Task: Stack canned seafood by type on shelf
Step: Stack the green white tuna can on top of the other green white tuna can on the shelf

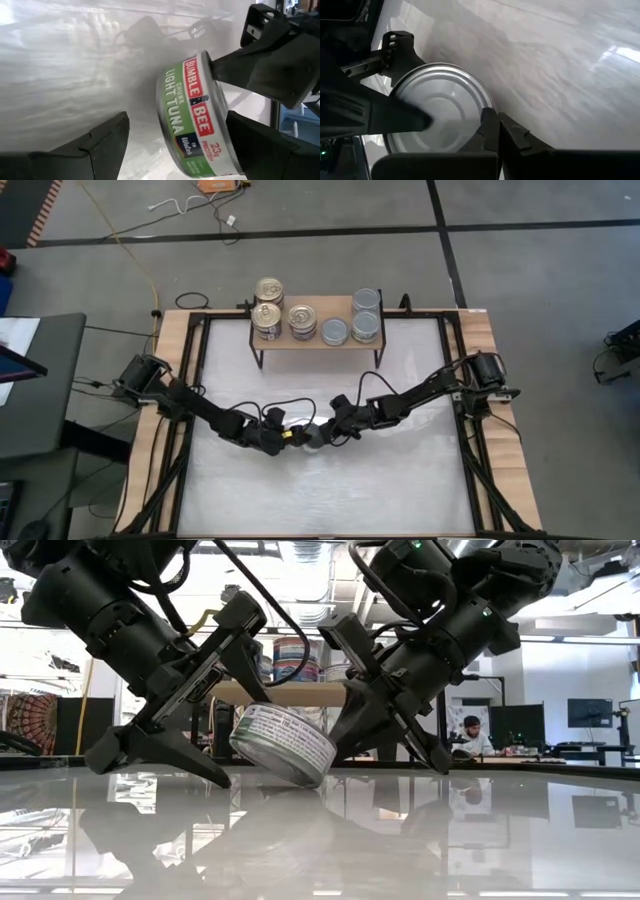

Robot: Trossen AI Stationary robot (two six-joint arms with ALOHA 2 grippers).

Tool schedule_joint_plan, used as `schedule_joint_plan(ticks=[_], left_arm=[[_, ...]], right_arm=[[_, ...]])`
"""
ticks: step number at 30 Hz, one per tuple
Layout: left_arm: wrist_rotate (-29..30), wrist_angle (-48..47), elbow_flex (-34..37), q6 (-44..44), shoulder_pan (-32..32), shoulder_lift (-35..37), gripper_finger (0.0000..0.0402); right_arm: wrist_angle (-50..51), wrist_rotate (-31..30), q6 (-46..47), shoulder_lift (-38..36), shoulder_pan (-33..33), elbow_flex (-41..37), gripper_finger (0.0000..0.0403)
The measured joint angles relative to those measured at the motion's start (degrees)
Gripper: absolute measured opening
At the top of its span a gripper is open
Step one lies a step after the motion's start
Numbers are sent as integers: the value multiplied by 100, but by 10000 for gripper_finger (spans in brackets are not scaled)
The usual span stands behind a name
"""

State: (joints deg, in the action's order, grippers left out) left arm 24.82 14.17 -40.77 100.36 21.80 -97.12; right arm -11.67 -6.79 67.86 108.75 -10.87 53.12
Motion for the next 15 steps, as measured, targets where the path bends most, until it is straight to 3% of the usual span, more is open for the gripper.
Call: schedule_joint_plan(ticks=[15], left_arm=[[-54,662,4,189,-103,-63,314]], right_arm=[[-95,-63,-39,9,9,-4,22]])
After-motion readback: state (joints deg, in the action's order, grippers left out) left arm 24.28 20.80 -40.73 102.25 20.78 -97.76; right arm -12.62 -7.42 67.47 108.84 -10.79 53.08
